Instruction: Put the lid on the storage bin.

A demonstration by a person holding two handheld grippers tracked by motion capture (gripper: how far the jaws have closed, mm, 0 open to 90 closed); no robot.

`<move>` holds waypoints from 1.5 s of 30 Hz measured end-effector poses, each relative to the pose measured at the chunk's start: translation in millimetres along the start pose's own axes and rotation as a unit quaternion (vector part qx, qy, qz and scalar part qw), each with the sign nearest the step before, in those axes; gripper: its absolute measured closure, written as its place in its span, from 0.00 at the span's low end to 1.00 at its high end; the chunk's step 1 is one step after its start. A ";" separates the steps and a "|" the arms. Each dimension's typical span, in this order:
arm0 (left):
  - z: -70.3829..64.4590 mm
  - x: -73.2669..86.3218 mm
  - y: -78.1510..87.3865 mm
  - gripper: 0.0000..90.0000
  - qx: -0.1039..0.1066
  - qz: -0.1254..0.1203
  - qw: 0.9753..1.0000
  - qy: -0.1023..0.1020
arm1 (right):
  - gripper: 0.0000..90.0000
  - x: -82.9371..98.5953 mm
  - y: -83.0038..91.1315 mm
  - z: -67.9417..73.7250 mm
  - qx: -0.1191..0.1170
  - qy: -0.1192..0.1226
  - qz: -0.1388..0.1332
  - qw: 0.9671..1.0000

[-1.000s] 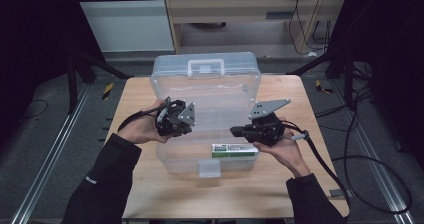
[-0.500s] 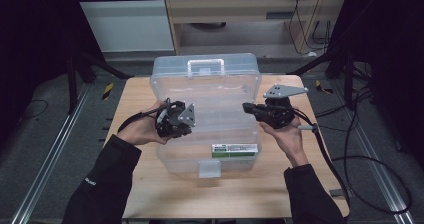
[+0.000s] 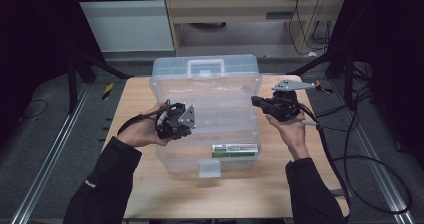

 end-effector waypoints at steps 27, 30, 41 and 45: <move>-13.6 2.1 -9.4 0.95 0.010 0.007 1.000 0.001 | 1.00 5.1 6.7 -8.4 -0.004 0.001 0.007 1.000; -14.8 2.2 -9.3 0.93 -0.002 0.007 1.000 0.006 | 1.00 7.2 7.0 -8.5 -0.005 0.002 0.008 1.000; -15.6 13.2 19.5 0.90 -0.038 -0.109 0.989 0.095 | 1.00 13.6 10.5 -6.0 -0.012 0.002 0.010 1.000; -10.0 26.4 28.9 0.97 -0.092 -0.150 0.972 0.154 | 1.00 16.4 11.5 -5.0 -0.012 0.004 0.009 1.000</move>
Point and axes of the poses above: each handheld gripper's, and its own axes: y roughly backward along the jaws, x roughly out of its underside, z roughly to its left, the point moved 5 cm from there along -y, roughly forward along the jaws, and after that the axes turned 11 degrees about x, right-handed, at the moved point
